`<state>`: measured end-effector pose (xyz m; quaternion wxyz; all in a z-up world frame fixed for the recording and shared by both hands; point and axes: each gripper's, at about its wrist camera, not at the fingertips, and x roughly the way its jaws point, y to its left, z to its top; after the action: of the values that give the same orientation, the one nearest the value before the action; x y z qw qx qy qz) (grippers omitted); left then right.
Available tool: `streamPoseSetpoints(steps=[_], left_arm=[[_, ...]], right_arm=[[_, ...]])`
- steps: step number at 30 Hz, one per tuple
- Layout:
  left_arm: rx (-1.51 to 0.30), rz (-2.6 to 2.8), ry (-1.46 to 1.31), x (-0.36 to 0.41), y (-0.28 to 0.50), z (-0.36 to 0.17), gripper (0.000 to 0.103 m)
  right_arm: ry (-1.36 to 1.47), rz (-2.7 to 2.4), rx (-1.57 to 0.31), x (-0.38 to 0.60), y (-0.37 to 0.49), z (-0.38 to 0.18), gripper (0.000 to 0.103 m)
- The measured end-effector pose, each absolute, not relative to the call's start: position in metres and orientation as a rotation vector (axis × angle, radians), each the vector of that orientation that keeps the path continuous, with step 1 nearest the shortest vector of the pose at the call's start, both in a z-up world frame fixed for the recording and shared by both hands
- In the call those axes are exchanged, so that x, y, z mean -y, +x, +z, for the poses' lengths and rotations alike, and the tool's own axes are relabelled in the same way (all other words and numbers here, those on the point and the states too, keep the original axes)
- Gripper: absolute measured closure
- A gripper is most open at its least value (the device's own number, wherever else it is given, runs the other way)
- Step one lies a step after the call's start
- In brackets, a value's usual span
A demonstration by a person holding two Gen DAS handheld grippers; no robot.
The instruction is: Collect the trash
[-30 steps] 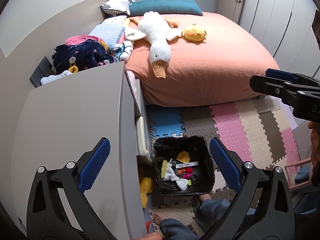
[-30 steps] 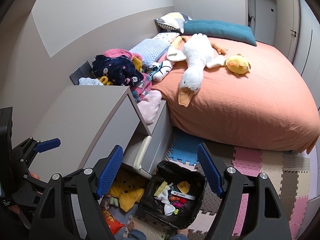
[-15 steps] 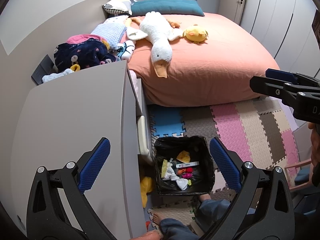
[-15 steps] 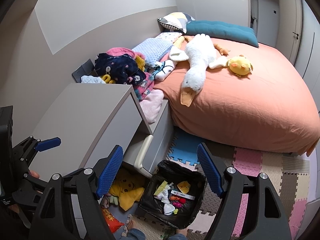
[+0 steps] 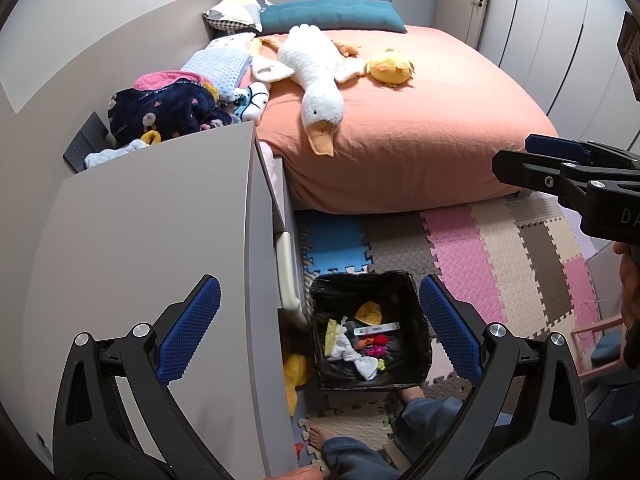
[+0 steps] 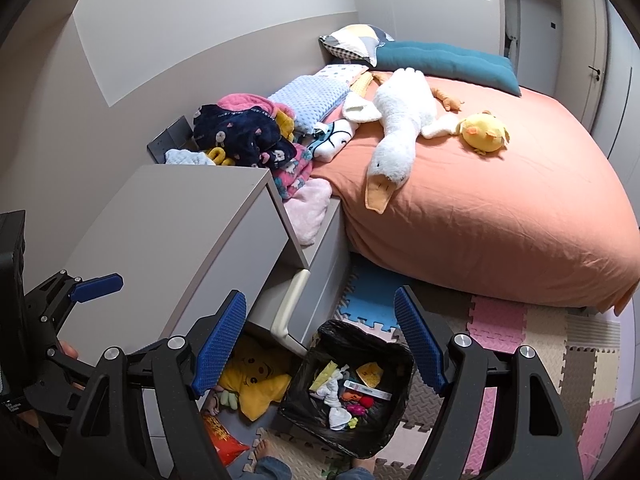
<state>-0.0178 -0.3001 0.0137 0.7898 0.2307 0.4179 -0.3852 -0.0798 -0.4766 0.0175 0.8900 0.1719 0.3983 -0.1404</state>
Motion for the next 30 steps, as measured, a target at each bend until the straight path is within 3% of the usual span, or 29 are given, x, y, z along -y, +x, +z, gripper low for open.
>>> streamPoseSetpoints(steps=[30], left_arm=[[-0.91, -0.841, 0.507, 0.304, -0.025, 0.008, 0.007]], right_arm=[[0.355, -0.293, -0.83, 0.476, -0.078, 0.017, 0.026]])
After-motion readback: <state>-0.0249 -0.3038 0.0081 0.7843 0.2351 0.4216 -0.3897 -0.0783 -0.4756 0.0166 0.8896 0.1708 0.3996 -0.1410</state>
